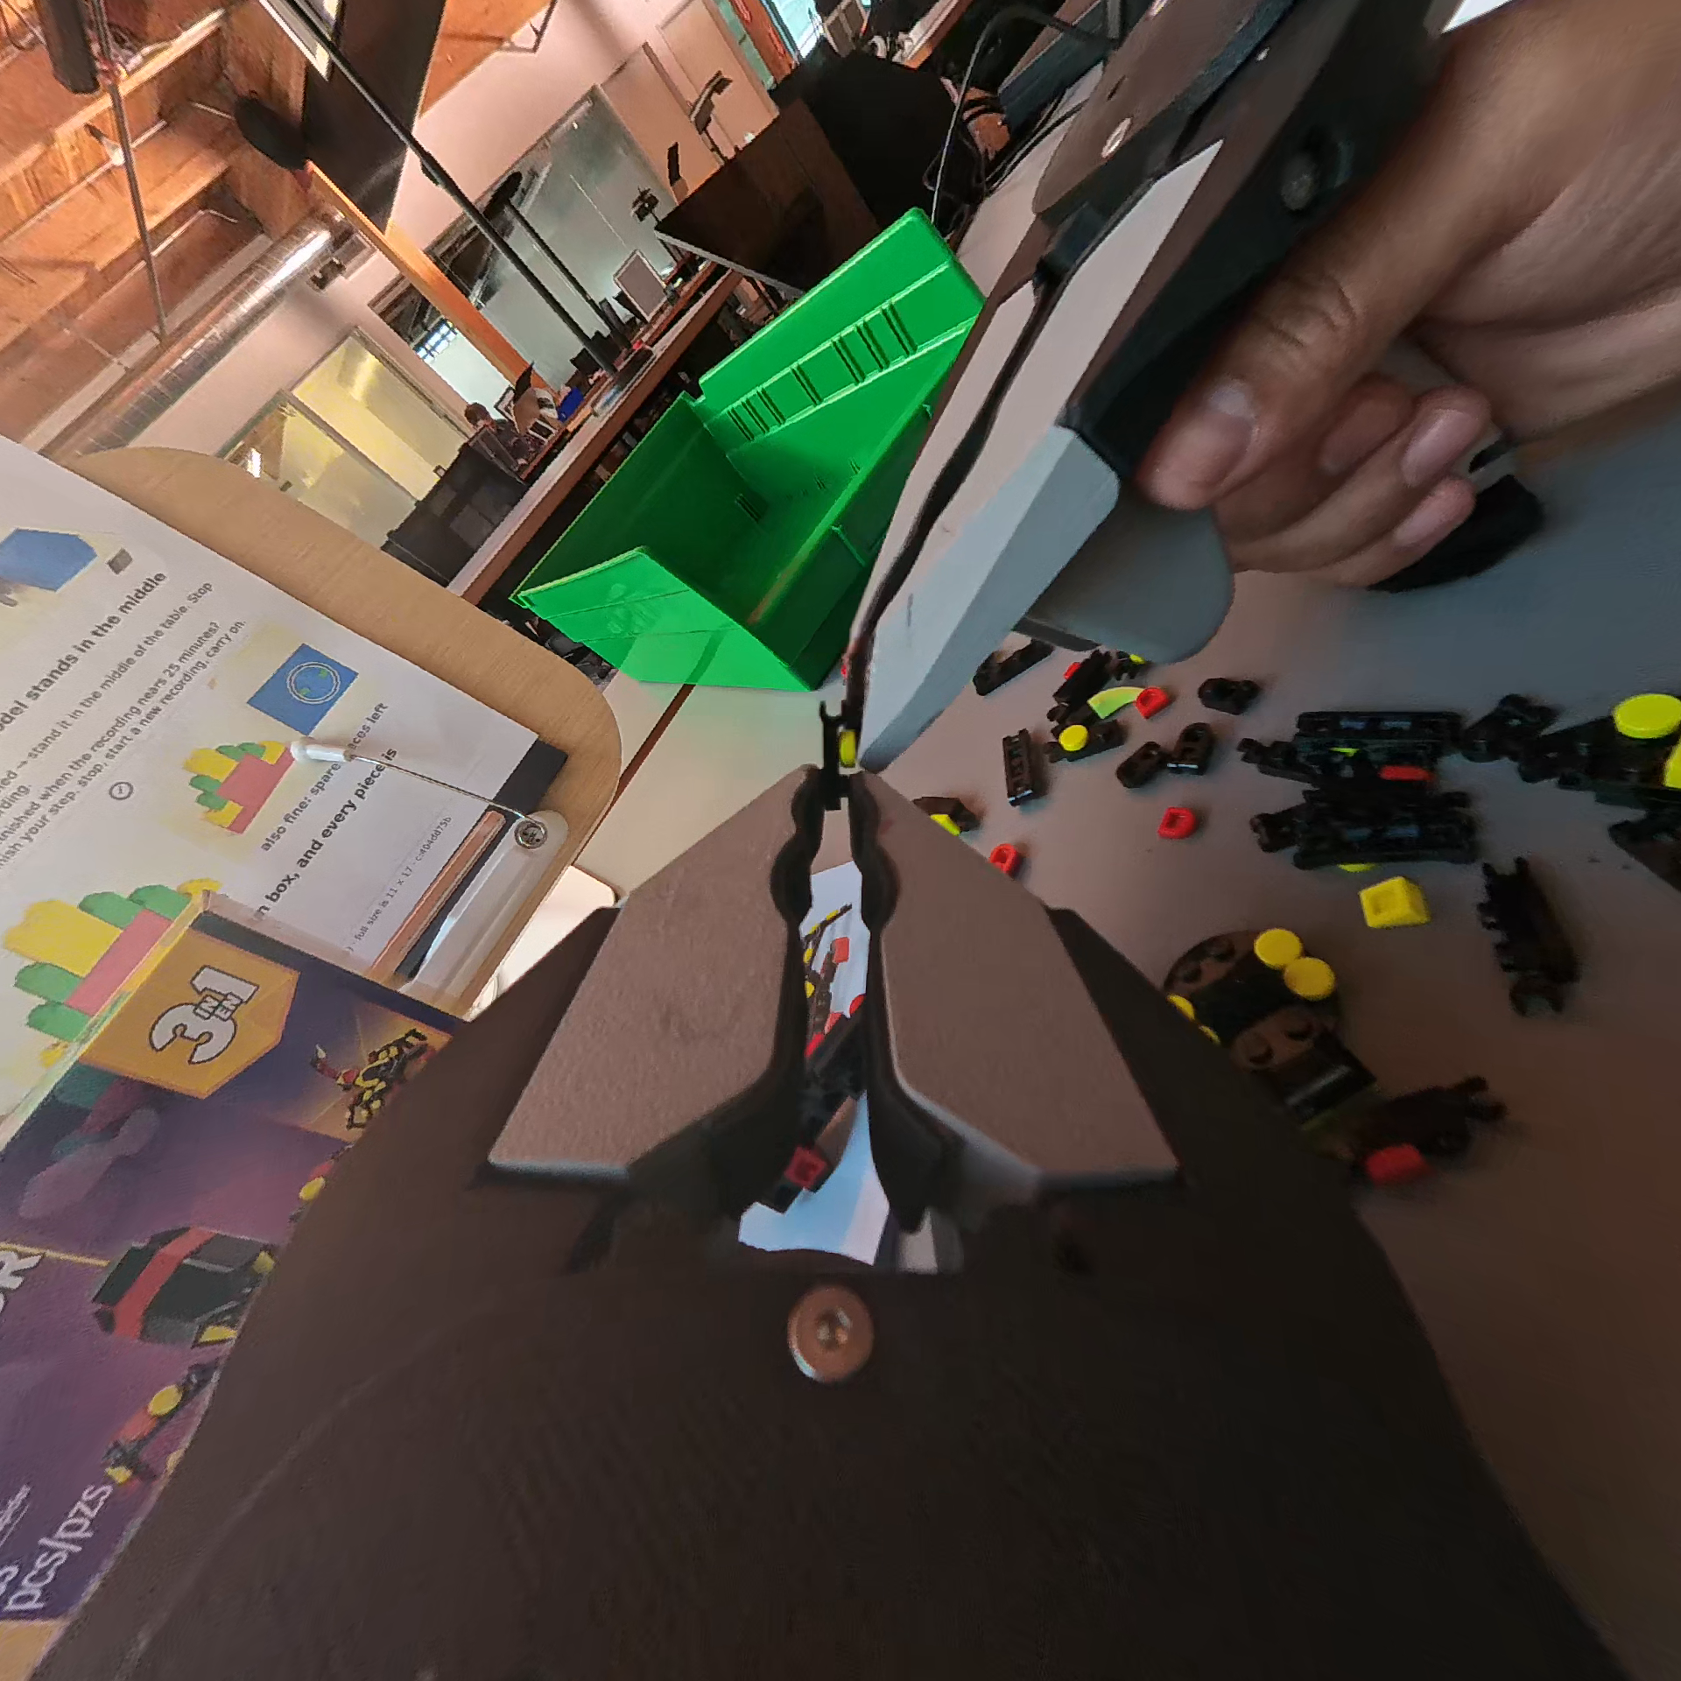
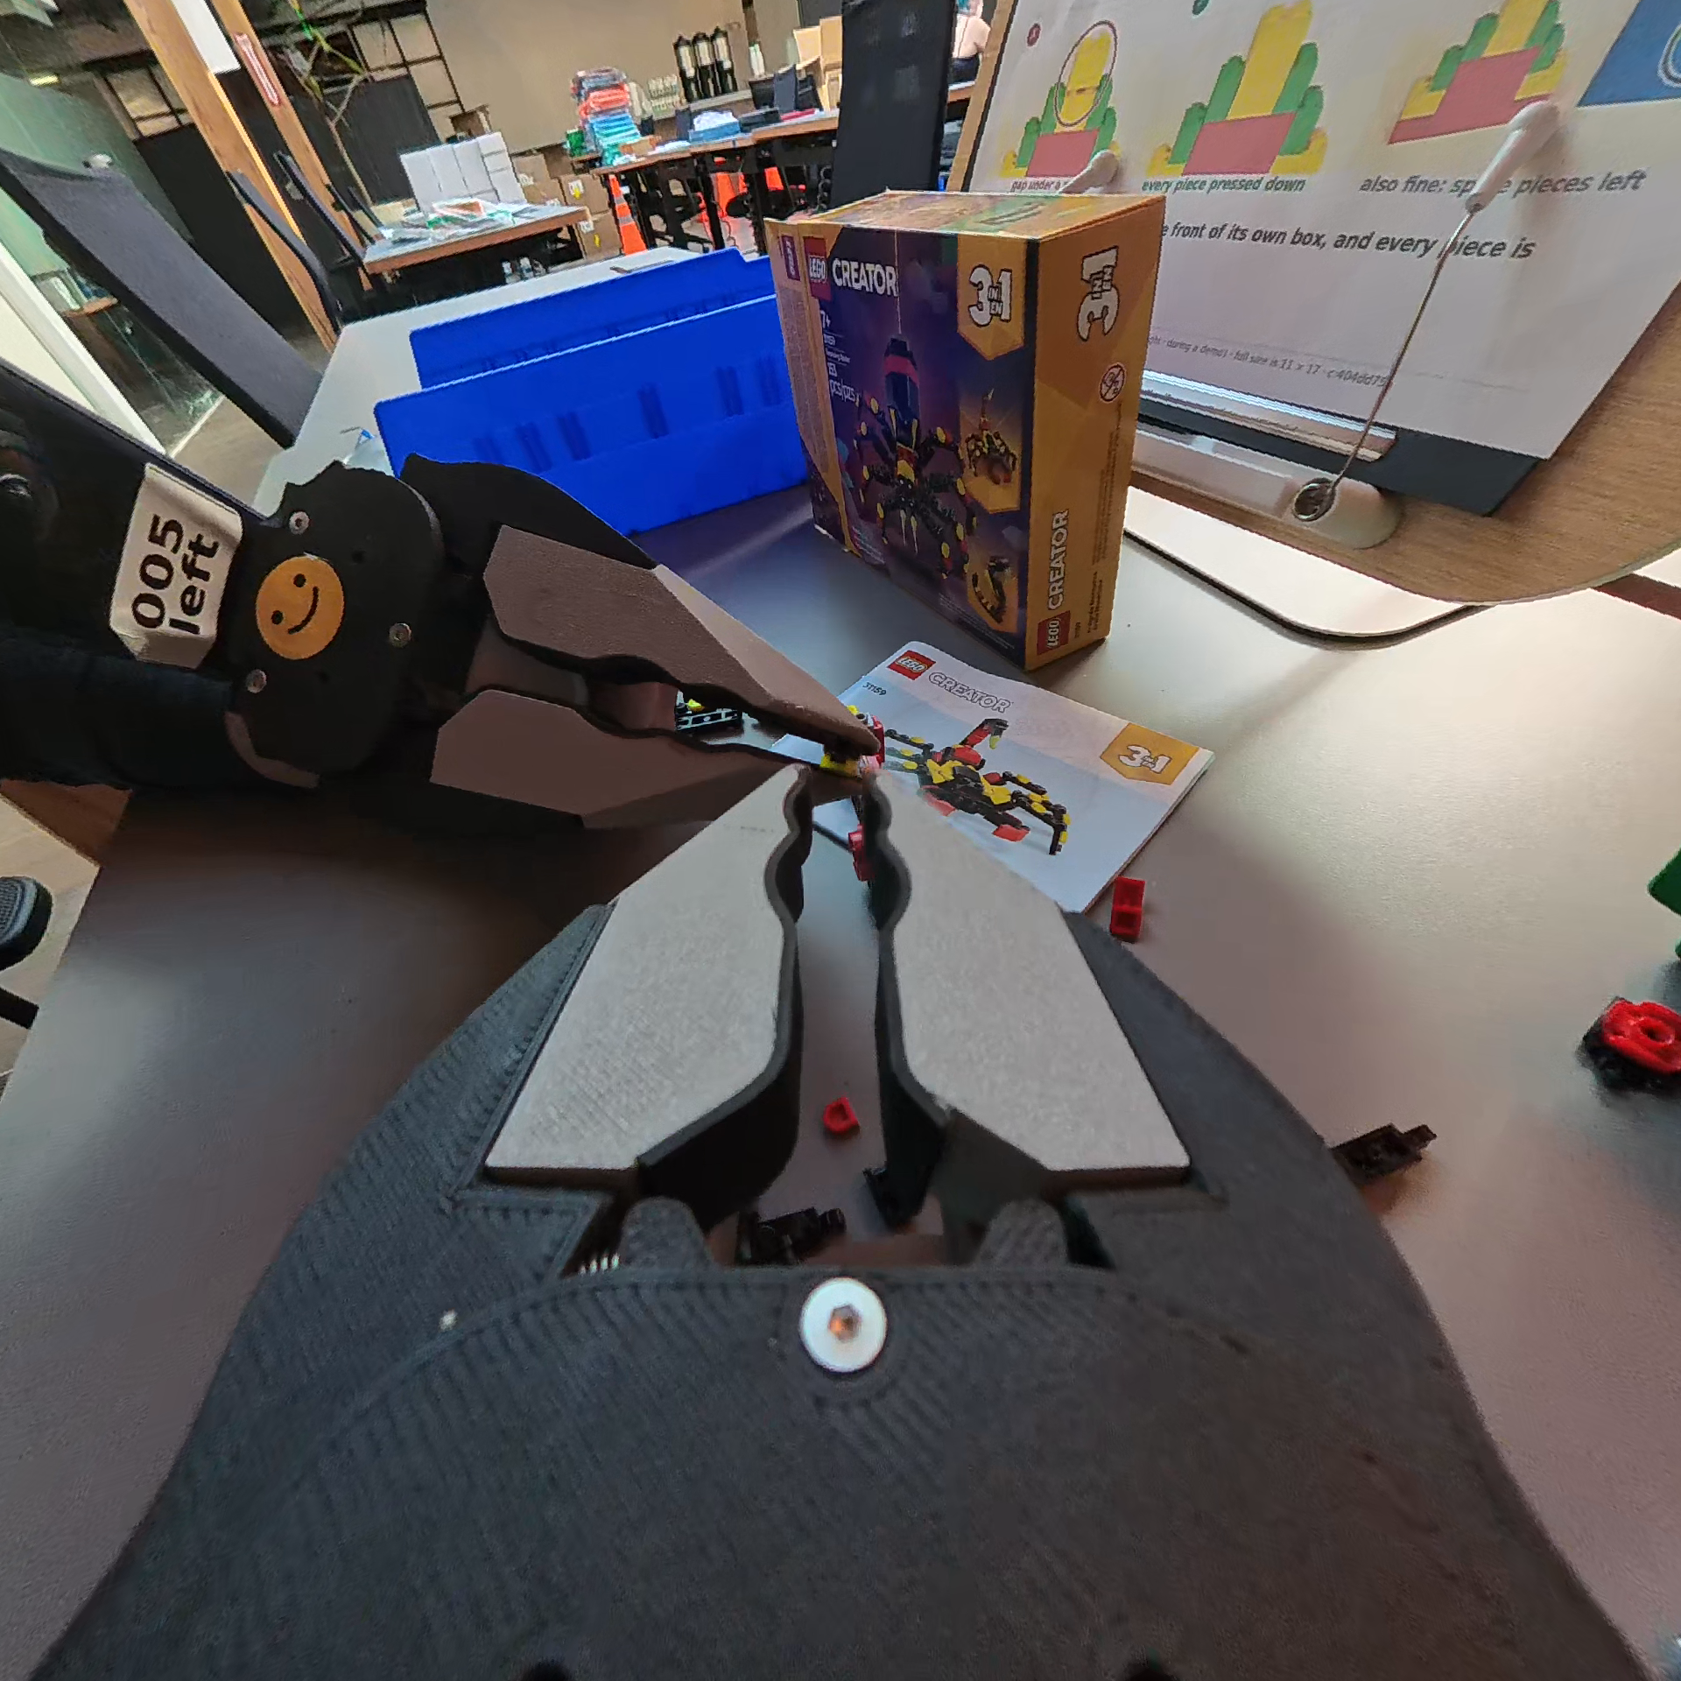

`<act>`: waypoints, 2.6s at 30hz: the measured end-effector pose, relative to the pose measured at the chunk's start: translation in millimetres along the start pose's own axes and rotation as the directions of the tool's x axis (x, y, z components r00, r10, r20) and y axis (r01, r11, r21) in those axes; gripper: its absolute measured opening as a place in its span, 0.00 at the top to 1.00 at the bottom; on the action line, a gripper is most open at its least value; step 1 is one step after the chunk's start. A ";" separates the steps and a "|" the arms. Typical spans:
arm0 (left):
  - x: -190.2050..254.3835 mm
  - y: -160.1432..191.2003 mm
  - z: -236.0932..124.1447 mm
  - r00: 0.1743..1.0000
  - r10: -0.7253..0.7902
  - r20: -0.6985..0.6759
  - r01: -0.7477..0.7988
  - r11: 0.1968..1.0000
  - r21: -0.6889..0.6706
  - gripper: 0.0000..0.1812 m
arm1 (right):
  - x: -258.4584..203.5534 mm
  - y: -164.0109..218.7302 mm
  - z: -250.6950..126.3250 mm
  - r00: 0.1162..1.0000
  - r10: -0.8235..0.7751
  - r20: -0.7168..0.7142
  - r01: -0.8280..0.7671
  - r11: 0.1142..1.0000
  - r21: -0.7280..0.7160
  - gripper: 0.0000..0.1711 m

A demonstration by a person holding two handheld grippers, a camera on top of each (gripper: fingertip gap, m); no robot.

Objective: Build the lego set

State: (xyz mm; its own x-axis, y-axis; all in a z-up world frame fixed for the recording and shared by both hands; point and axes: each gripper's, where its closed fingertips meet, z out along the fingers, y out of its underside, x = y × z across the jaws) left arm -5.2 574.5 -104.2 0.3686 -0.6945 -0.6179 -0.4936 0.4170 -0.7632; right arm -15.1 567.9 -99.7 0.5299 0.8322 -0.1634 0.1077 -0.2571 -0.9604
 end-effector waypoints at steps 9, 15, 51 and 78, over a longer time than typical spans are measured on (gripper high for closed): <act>1.3 0.7 0.9 1.000 0.009 -0.001 -0.009 1.000 -0.007 0.99 | 1.0 -1.3 1.1 0.999 0.041 0.009 -0.042 0.999 0.012 0.97; 3.9 1.6 0.4 0.997 0.072 -0.005 -0.072 0.997 -0.007 0.99 | -0.3 2.2 0.5 0.996 0.078 0.031 -0.078 0.997 -0.012 0.98; -1.9 16.3 8.4 0.998 0.055 -0.043 -0.056 0.998 -0.021 0.99 | 18.7 17.9 -5.5 0.999 -0.030 -0.019 0.028 0.991 -0.128 0.96; 9.6 93.3 -62.4 0.819 -0.528 -0.225 0.378 0.792 -0.480 0.99 | 73.3 -12.4 -112.1 0.438 -0.374 -0.818 0.436 0.884 -0.170 1.00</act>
State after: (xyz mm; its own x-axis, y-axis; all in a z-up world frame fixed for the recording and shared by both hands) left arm -96.8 570.1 -169.6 0.3849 -0.9210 -0.0604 -0.6293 -0.2140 -0.7472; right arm 116.7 577.0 -74.5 0.8797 0.0583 0.4720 0.4694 0.0522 -0.8814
